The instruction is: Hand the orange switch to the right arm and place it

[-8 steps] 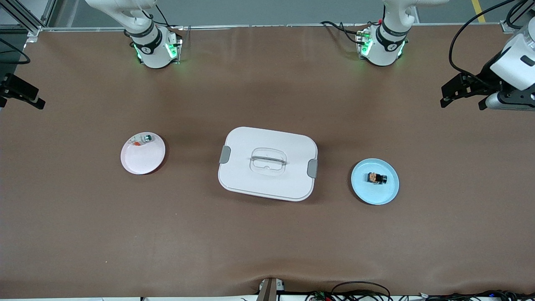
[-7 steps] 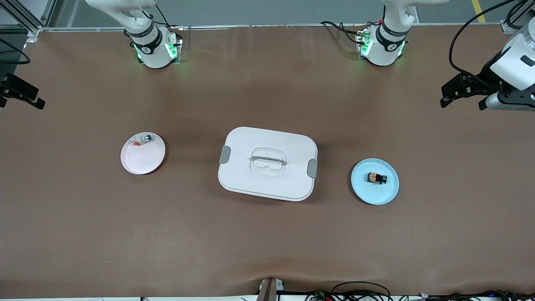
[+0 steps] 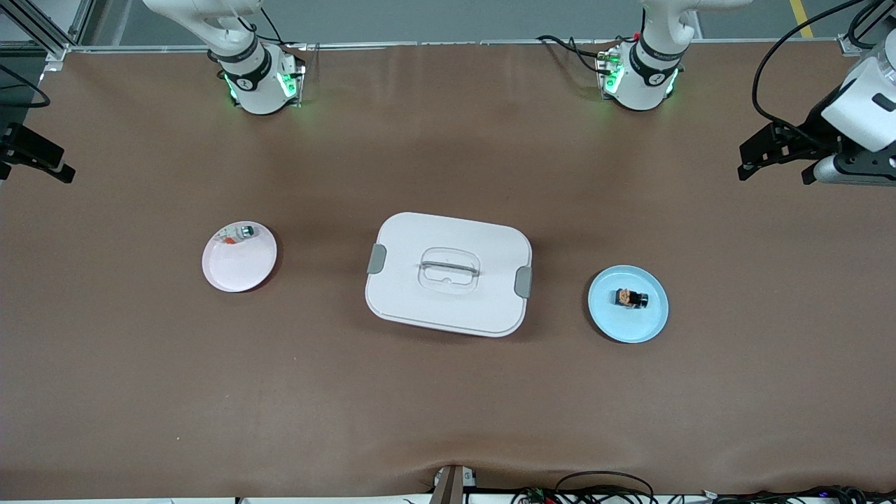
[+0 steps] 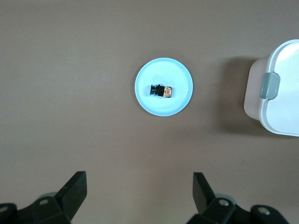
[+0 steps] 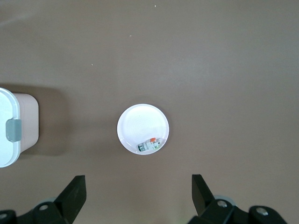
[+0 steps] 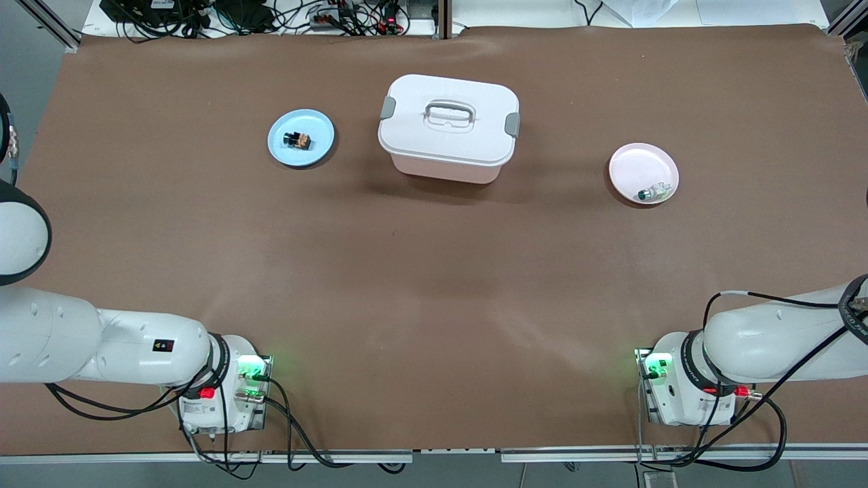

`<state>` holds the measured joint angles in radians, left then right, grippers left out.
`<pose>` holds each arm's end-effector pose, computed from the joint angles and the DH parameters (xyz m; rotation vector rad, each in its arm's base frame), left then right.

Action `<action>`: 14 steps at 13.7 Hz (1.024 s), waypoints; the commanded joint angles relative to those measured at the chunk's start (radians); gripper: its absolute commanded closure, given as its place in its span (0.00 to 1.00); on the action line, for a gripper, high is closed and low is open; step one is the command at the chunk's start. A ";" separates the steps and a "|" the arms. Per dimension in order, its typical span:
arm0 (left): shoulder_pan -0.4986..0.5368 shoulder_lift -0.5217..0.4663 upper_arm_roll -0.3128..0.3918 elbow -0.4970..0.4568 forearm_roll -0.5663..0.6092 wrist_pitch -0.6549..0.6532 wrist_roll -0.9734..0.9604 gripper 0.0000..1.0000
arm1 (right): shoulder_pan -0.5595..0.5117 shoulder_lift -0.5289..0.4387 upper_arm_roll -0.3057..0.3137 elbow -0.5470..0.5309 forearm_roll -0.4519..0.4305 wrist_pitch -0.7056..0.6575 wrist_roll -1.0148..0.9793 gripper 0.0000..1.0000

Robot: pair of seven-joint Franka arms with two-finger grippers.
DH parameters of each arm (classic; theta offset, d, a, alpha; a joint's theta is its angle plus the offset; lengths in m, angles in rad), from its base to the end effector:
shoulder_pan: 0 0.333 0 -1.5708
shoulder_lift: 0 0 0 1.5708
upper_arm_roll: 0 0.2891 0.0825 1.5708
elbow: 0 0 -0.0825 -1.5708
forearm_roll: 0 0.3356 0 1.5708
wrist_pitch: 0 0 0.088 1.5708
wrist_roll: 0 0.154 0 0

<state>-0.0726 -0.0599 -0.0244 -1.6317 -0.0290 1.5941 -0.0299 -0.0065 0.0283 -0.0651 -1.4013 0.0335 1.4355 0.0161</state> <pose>0.4894 -0.0523 0.5567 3.1108 -0.1038 0.0319 0.4993 -0.0298 0.5952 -3.1077 0.1291 -0.0106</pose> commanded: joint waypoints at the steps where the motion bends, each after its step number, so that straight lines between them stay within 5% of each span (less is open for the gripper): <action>1: -0.004 0.021 -0.002 -0.006 0.017 -0.014 0.004 0.00 | -0.003 -0.027 0.001 -0.027 -0.004 0.003 0.016 0.00; 8: -0.007 0.129 -0.003 -0.023 0.015 0.010 0.001 0.00 | -0.013 -0.022 -0.002 -0.025 -0.004 0.025 0.016 0.00; 14: -0.013 0.181 -0.003 -0.209 0.015 0.311 -0.004 0.00 | -0.010 -0.022 -0.002 -0.025 -0.004 0.028 0.018 0.00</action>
<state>-0.0811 0.1336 -0.0260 -1.7695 -0.0290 1.8251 -0.0299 -0.0115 0.0283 -0.0744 -1.4038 0.0335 1.4518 0.0174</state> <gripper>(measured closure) 0.000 0.000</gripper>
